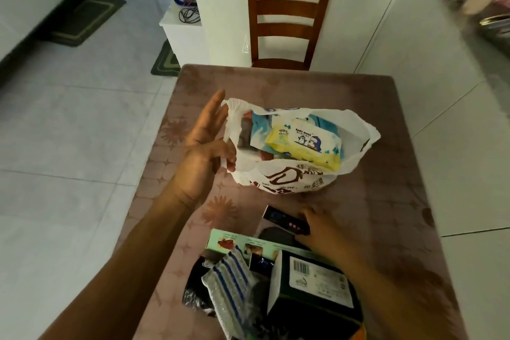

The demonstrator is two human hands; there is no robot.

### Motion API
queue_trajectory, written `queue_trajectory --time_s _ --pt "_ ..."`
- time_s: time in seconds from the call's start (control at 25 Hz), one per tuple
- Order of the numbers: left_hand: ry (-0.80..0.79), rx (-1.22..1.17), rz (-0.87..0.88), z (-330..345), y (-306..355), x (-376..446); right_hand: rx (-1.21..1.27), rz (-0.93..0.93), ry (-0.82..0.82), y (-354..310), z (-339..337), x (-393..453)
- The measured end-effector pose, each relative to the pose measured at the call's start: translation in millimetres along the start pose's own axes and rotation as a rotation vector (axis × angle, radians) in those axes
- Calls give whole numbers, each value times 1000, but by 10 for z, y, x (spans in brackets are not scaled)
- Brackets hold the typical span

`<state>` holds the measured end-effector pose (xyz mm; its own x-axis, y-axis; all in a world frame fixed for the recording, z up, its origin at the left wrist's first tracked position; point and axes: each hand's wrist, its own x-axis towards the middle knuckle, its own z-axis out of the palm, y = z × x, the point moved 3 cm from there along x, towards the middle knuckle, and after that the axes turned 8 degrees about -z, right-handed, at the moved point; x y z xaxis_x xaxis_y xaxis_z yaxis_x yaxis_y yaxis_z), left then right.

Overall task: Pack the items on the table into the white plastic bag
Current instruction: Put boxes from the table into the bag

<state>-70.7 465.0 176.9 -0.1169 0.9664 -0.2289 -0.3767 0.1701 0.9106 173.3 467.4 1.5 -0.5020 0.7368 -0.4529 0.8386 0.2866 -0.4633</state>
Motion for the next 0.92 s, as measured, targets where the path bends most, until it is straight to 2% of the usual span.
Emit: queue_trajectory --time_s 0.12,0.24,0.36,0.44,0.52,0.64,0.68,0.72,0.76,0.84,0.92 --pt "11 -8 4 -16 -12 -20 133 73 -60 37 142 142" --pt "18 1 28 -11 -3 -9 -4 -6 -192 -10 269 120" --pt "27 13 40 32 9 28 141 -62 -146 6 113 84" --pt "27 -16 39 34 42 46 293 -105 -24 -85 -221 -47" --pt "40 -40 34 15 74 63 438 -173 166 -284 -683 -351" --pt "38 -67 38 35 73 96 632 -272 711 -613 -1418 -1049" --pt "39 -69 42 45 68 105 547 -358 884 -683 -1595 -1182" --pt "42 -61 44 60 65 117 396 -429 962 -725 -1716 -1211" --pt "42 -49 41 84 65 130 251 -483 963 -737 -1782 -1127" --pt "23 -19 22 155 73 145 -72 -503 875 -669 -1743 -665" --pt "-4 37 14 221 109 111 -294 -436 713 -585 -1508 -97"
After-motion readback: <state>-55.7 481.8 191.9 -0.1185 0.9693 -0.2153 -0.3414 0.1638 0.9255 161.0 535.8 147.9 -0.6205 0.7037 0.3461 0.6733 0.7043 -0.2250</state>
